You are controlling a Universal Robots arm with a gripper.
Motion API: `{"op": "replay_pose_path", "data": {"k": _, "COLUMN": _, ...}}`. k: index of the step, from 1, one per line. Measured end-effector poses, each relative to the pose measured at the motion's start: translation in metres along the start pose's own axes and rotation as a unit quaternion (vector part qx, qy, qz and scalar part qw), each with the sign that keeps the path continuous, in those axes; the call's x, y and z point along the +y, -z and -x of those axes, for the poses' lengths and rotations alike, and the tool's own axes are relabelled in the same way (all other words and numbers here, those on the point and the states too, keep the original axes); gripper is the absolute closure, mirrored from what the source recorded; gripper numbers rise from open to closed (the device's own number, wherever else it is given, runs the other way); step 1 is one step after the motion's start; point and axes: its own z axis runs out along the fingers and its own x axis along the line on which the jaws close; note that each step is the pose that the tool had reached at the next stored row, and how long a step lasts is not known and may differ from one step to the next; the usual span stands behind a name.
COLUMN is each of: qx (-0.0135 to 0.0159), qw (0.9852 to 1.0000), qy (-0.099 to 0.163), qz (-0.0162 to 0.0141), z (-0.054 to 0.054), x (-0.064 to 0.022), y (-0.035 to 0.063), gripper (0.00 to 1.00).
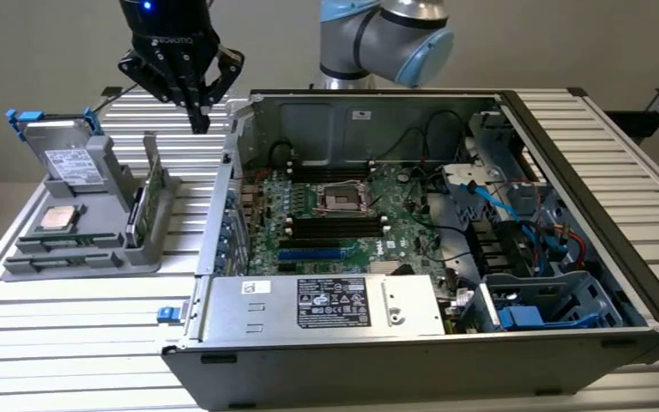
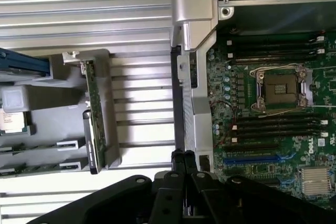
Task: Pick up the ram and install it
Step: 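Reach for the ram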
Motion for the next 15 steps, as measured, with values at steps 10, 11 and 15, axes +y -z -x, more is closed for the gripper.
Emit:
{"op": "replay_pose_path", "data": {"k": 10, "qx": 0.0099, "qw": 1.0, "qy": 0.0, "qz": -0.0006, "z": -0.046, "x": 0.0004, "y": 0.0004, "gripper": 0.9}}
{"op": "replay_pose_path", "data": {"k": 11, "qx": 0.0109, "qw": 0.9999, "qy": 0.0, "qz": -0.0007, "z": -0.05, "x": 0.0003, "y": 0.0005, "gripper": 0.9}}
{"op": "replay_pose_path", "data": {"k": 15, "qx": 0.0128, "qw": 0.9999, "qy": -0.001, "qz": 0.0005, "z": -0.068, "x": -0.0007, "y": 0.0007, "gripper": 0.9}}
